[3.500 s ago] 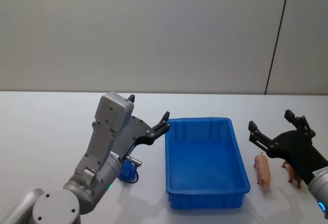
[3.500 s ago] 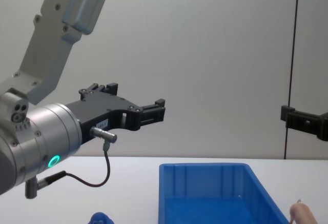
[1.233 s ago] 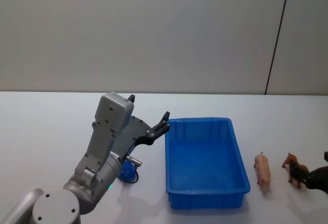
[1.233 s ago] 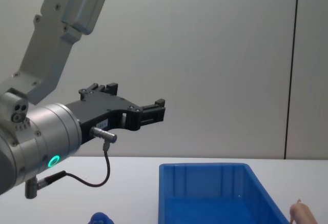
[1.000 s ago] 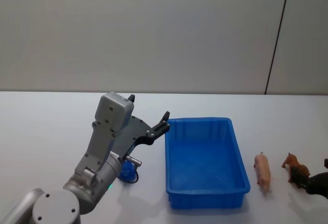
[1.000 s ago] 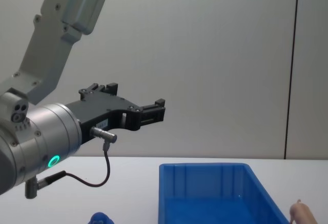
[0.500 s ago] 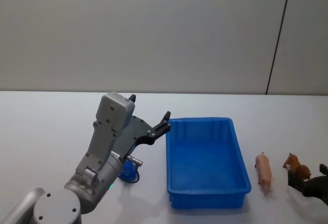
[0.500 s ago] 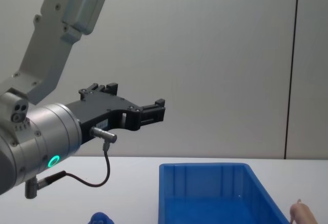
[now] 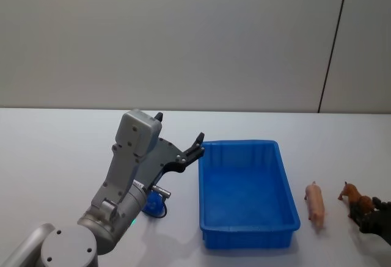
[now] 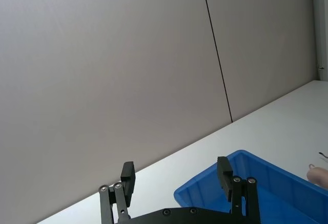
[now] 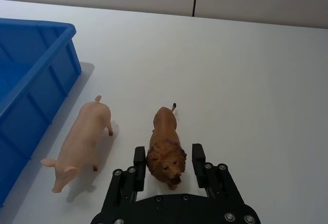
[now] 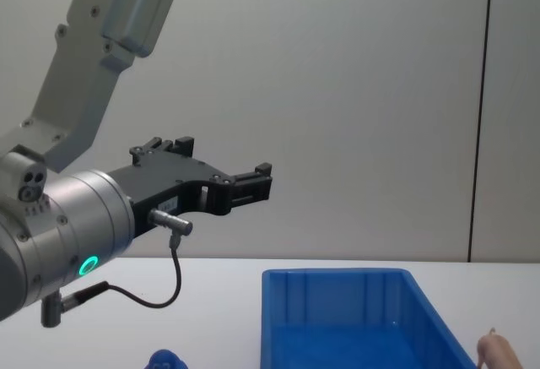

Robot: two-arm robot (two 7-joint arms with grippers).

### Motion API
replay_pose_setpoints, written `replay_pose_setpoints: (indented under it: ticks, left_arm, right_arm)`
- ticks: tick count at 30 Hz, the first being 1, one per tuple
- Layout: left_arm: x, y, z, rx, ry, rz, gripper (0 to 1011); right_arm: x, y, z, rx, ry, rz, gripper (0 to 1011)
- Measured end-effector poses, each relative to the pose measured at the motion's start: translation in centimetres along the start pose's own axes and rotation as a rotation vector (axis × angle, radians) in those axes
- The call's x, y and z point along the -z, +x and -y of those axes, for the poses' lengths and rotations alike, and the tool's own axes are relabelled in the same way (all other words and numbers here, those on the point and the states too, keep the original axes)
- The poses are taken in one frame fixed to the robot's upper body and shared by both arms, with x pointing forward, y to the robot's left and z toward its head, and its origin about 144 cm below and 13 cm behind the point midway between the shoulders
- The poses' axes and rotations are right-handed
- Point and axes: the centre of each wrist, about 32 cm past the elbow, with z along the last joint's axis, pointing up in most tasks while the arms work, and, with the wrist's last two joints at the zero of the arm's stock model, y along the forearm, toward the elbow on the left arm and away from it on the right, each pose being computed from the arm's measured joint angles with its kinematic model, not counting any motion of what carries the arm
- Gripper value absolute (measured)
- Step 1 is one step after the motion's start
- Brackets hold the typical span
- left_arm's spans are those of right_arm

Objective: Pick up the two dolls from the table and place them into the box.

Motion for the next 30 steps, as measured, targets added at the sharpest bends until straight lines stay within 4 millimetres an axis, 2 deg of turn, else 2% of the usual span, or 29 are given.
replay_pose_setpoints:
  ticks: [6, 18, 30]
  left_arm:
    - [0.0, 0.0, 0.0, 0.000, 0.000, 0.000, 1002]
    - [0.0, 0.0, 0.0, 0.000, 0.000, 0.000, 1002]
    - [0.0, 0.0, 0.0, 0.000, 0.000, 0.000, 1002]
  right_arm:
    - [0.1, 0.1, -0.2, -0.008, 0.007, -0.008, 422]
    - [-0.7, 0.0, -0.1, -0.031, 0.085, -0.008, 422]
    - [-4.1, -1.2, 0.7, -0.107, 0.229, 0.041, 422]
